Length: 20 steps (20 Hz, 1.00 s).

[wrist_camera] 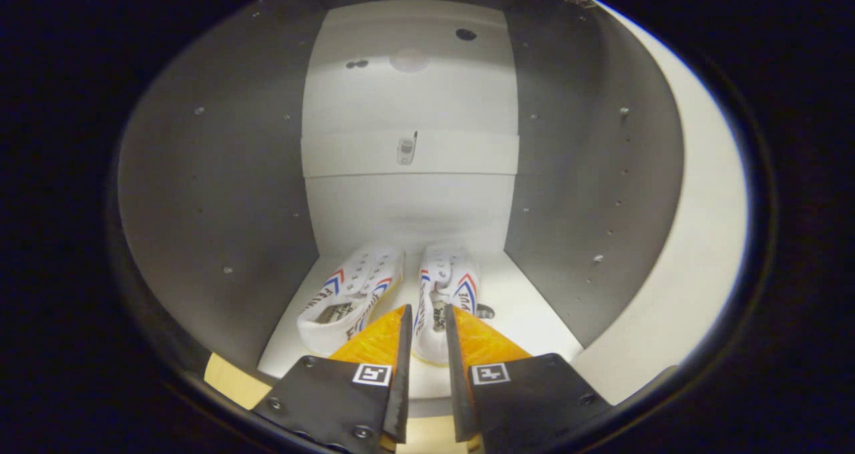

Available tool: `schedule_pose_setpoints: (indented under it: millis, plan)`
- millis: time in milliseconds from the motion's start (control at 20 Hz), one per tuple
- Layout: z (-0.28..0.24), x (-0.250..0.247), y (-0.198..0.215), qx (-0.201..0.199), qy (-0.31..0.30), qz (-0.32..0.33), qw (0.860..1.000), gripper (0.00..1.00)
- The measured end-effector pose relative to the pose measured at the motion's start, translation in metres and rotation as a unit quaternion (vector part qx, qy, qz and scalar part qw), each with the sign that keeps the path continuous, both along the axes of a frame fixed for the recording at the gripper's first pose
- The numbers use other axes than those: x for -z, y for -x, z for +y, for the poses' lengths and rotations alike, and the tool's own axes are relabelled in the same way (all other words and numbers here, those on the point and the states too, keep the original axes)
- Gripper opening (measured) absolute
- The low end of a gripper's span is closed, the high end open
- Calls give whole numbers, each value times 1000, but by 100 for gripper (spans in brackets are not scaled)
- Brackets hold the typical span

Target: Open the shoe cabinet door, grab the shoes and put them into the shoe cabinet, then close the shoe cabinet door.

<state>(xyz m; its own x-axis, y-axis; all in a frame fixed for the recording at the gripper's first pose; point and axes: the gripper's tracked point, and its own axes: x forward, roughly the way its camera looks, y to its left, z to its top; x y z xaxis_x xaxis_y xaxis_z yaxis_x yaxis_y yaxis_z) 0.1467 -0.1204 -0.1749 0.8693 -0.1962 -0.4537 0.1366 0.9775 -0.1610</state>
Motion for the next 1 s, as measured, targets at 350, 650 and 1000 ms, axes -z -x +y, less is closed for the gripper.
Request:
schedule_pose_setpoints:
  millis: [350, 650, 1000]
  plan:
    - [6, -59, 89, 24, 12, -57, 998, 30]
    - [-11, -116, 175, 49, 24, -106, 993, 33]
    - [-50, -176, 254, 67, 30, -165, 984, 33]
